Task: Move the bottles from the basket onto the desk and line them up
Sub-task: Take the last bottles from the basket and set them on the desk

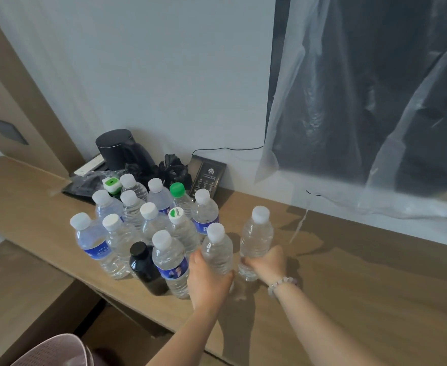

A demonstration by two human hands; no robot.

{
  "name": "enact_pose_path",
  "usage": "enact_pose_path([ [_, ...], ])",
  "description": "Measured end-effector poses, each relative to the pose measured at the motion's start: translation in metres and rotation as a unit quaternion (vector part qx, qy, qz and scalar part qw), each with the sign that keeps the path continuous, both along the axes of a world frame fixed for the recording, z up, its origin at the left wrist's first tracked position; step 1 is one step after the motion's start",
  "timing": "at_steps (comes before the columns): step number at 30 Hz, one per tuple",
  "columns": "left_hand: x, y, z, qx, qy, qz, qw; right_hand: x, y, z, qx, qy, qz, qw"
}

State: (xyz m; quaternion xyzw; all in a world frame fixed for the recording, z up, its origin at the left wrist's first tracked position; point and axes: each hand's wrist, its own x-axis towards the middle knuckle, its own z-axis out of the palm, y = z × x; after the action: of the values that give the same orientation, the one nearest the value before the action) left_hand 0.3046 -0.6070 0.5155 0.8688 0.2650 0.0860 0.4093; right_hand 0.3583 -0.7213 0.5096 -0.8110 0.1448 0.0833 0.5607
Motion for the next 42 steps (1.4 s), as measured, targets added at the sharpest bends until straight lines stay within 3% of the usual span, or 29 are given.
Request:
enact_pose_path([
  [7, 0.016, -0.003, -0.005, -0.007, -0.011, 0.039, 0.999, 0.022, 0.012, -0.002, -0.050, -0.036, 0.088, 0.994],
  [17, 0.036, -0.006, -0.012, -0.042, -0.026, 0.100, 0.994, 0.045, 0.028, -0.010, 0.013, -0.028, 0.096, 0.995],
  [21, 0.042, -0.014, -0.012, -0.054, -0.042, 0.143, 0.987, 0.052, 0.031, -0.011, -0.005, -0.035, 0.131, 0.991],
  [27, 0.036, -0.022, -0.006, -0.078, 0.050, 0.165, 0.982, 0.052, 0.031, -0.006, -0.018, -0.056, 0.163, 0.985],
  [33, 0.034, -0.016, -0.009, -0.070, 0.103, 0.155, 0.980, 0.053, 0.031, -0.018, -0.064, -0.038, 0.182, 0.981],
  [37, 0.035, -0.018, -0.006, -0.058, 0.100, 0.136, 0.984, 0.053, 0.025, -0.027, -0.150, -0.030, 0.211, 0.966],
  [42, 0.032, -0.017, -0.012, -0.022, 0.082, 0.107, 0.991, 0.049, 0.023, -0.032, -0.182, -0.030, 0.201, 0.962],
])
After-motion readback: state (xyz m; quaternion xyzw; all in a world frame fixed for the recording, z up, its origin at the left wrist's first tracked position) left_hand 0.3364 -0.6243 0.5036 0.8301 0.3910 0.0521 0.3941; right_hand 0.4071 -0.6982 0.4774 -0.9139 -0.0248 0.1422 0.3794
